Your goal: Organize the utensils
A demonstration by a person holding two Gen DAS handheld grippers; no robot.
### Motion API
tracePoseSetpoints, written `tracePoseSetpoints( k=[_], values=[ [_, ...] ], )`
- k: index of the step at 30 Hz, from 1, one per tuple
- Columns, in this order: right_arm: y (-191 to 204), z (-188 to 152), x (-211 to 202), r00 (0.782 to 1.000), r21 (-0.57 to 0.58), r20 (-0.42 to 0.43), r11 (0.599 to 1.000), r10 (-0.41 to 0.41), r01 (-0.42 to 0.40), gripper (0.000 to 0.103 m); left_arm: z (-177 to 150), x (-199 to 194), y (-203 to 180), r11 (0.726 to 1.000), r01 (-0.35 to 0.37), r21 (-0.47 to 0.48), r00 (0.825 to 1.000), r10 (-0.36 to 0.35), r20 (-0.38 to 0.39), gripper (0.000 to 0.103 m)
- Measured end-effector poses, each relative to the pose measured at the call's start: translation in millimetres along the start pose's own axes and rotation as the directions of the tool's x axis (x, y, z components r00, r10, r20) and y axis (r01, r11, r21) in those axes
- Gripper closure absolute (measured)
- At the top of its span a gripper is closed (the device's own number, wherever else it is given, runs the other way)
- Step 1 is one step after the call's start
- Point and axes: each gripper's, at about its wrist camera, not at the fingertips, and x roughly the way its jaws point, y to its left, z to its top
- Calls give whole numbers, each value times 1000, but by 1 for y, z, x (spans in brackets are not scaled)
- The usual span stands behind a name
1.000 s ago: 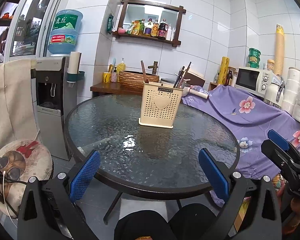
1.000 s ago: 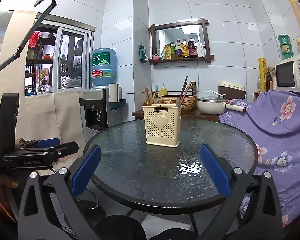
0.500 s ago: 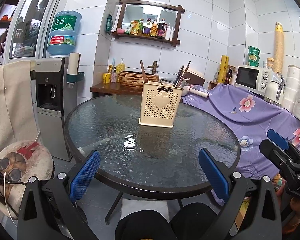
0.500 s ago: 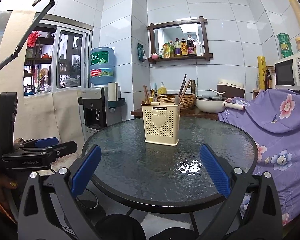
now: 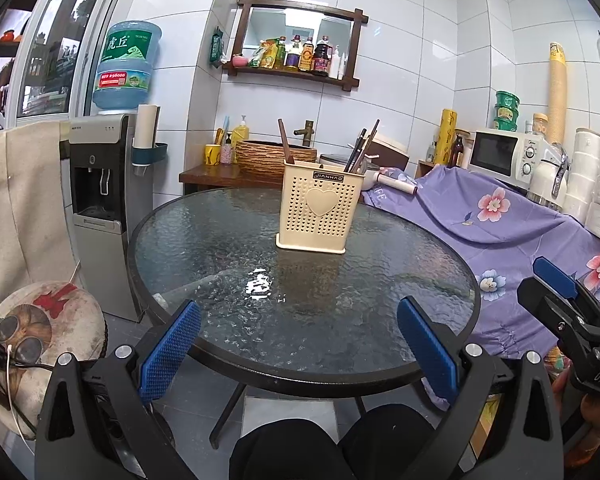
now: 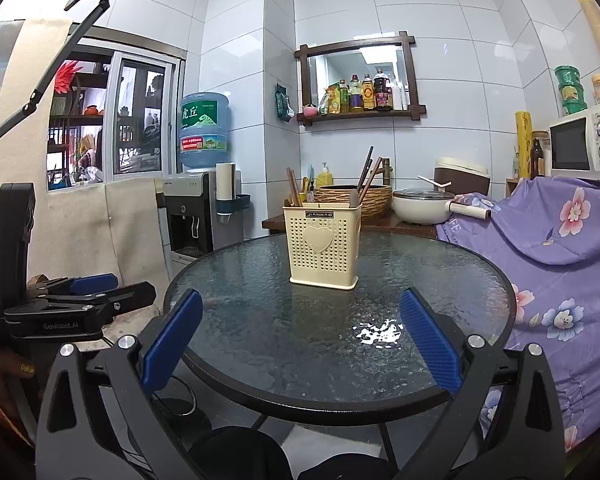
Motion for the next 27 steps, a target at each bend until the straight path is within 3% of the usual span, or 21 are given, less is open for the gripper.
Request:
tracePoseSetpoints(
  k=[27],
  values=[
    [2,-3,5,1000,13,-13,1000,1,-1,6,1,0,0,1000,3,6,1000,-3,-2,6]
  ],
)
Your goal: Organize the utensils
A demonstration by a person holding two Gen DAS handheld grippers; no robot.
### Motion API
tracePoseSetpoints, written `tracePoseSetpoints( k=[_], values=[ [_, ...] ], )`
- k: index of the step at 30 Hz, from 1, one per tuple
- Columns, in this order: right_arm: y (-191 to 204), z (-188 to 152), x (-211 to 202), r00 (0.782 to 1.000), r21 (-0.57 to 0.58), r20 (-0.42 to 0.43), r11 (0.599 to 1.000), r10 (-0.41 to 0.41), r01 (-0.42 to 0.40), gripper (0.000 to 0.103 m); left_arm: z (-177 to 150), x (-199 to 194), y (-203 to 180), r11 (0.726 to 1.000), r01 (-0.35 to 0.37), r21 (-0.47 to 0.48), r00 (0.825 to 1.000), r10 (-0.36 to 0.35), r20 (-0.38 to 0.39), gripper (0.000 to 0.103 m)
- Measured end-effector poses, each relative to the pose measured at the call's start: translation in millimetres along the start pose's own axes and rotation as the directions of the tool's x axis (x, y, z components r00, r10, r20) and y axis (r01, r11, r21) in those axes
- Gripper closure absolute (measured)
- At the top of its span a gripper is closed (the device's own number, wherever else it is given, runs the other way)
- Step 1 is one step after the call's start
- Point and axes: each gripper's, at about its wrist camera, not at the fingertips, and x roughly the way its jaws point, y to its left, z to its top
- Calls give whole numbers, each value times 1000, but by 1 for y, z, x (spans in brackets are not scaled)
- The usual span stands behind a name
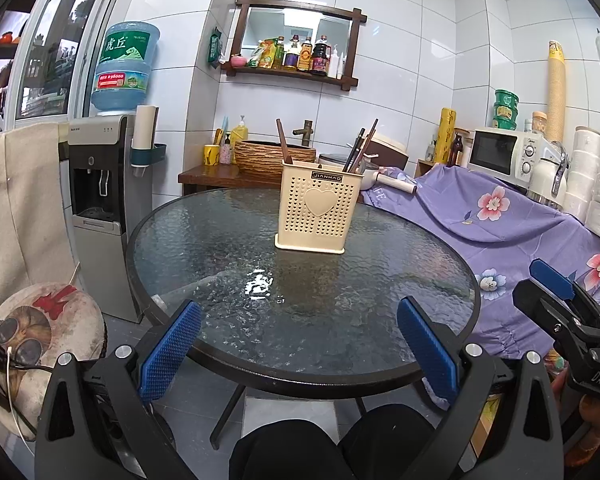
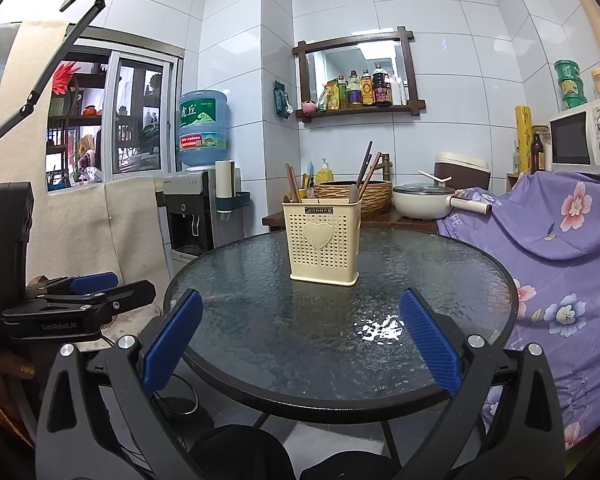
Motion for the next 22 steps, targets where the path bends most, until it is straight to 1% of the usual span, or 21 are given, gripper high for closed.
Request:
tracePoseSetpoints(
  k=[11,22],
  values=[
    [1,-1,1,1000,5,-3,1000,-4,4,6,1,0,0,1000,7,-3,1000,-7,2,6],
    [2,-1,3,1000,8,-9,1000,-6,7,6,2,4,1,1000,-20,6,1000,20,-17,6]
  ],
)
